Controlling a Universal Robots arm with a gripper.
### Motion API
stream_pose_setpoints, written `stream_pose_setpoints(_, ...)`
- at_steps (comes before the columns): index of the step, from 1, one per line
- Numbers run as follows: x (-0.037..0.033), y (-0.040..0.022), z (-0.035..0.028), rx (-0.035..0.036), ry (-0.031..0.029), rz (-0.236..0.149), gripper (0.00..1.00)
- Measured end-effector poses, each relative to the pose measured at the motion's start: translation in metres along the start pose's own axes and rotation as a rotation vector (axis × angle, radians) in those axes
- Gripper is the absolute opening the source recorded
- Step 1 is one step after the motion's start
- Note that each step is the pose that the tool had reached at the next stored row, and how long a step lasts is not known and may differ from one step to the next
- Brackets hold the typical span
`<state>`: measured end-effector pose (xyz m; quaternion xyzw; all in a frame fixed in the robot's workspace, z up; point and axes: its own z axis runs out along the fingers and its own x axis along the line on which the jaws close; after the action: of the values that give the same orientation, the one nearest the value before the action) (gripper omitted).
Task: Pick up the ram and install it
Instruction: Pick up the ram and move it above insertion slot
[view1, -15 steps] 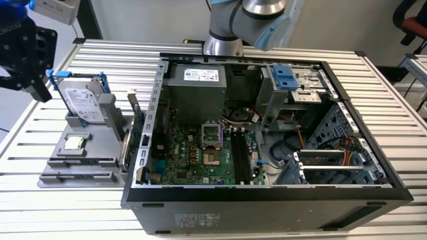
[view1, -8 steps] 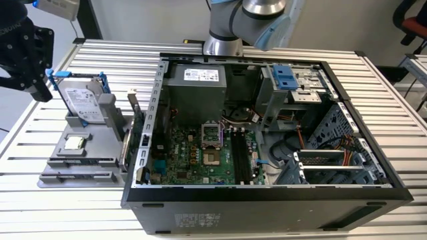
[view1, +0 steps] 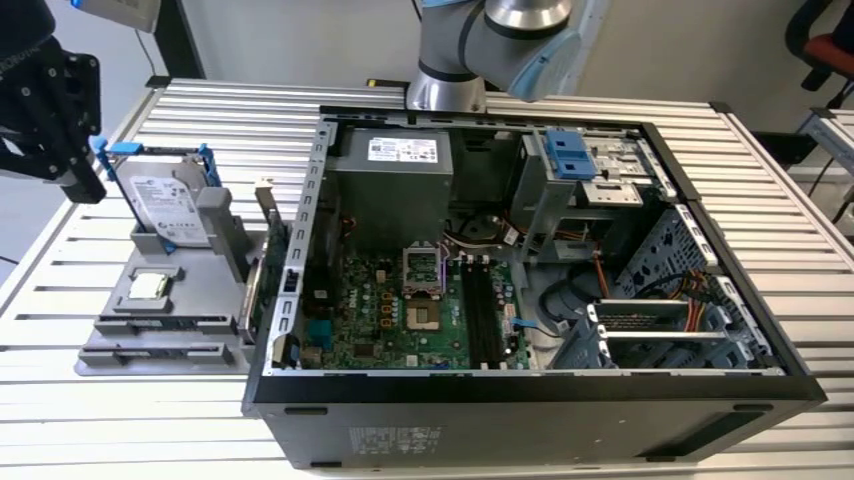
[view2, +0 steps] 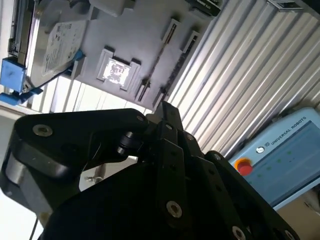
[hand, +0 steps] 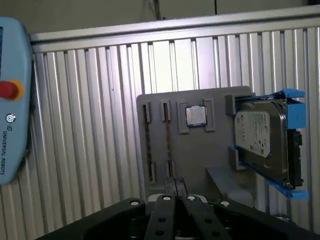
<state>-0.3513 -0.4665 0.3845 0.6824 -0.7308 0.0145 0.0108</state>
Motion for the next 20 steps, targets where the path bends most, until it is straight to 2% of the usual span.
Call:
stream_pose_setpoints(5,0.0000,0.0000,0.0000,0.0031,-0.0006,-0.089,0.00)
stream_pose_setpoints(7,0.0003,0.0001,0.0000,0.0032,-0.0023,-0.091,0.00)
stream_pose_setpoints(8,0.0013,0.0002,0.0000,0.0029,-0.0146,-0.091,0.00)
stream_pose_setpoints(10,0.0027,-0.0002,0.0001,0.0021,-0.0496,-0.091,0.00)
stream_pose_setpoints(11,0.0038,-0.0002,0.0002,0.0018,-0.0588,-0.091,0.00)
stream_pose_setpoints(15,0.0057,-0.0004,0.0005,-0.0076,-0.0590,-0.091,0.00)
stream_pose_setpoints(20,0.0059,-0.0004,0.0007,-0.0079,-0.0592,-0.092,0.00)
